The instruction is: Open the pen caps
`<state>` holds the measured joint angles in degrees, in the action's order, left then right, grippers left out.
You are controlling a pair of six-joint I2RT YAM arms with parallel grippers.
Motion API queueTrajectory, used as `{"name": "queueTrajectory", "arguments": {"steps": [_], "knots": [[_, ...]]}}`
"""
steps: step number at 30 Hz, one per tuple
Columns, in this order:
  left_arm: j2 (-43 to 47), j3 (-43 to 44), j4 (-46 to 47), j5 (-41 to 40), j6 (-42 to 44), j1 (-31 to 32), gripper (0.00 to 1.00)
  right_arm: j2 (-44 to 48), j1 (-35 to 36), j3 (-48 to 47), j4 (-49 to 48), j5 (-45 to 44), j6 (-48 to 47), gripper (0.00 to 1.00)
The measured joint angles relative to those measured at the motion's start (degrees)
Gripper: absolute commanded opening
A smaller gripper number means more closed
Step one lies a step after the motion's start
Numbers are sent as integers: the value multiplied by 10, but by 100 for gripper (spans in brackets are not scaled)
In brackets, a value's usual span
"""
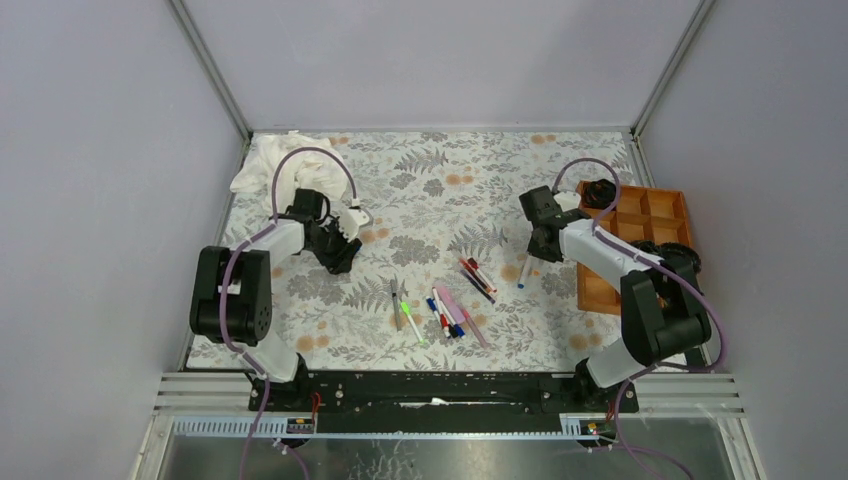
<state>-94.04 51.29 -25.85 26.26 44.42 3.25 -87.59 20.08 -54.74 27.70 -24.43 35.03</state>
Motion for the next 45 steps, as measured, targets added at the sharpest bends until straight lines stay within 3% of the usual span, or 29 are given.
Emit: {"name": "queueTrajectory", "arguments": {"steps": [5,8,22,31,37,40,45], "knots": [[23,13,-32,25,1,0,79,-36,-8,7,-7,-6,0,8],[43,42,-64,49,1,-1,98,-56,-14,10,-14,-6,-2,12],[76,264,-217,173,-50,-56,98,-89,-23,9,-49,0,-24,43],[116,282,-215,157,-136,-81,99,-87,-24,4,-56,22,-29,41],[157,277,-193,122,-171,-90,98,-44,-17,-31,-32,45,-37,55],[167,274,-183,107,-182,-90,98,-5,16,-53,-27,44,-44,56],[169,245,-178,103,-188,-91,98,43,150,-65,-34,87,-59,48]]}}
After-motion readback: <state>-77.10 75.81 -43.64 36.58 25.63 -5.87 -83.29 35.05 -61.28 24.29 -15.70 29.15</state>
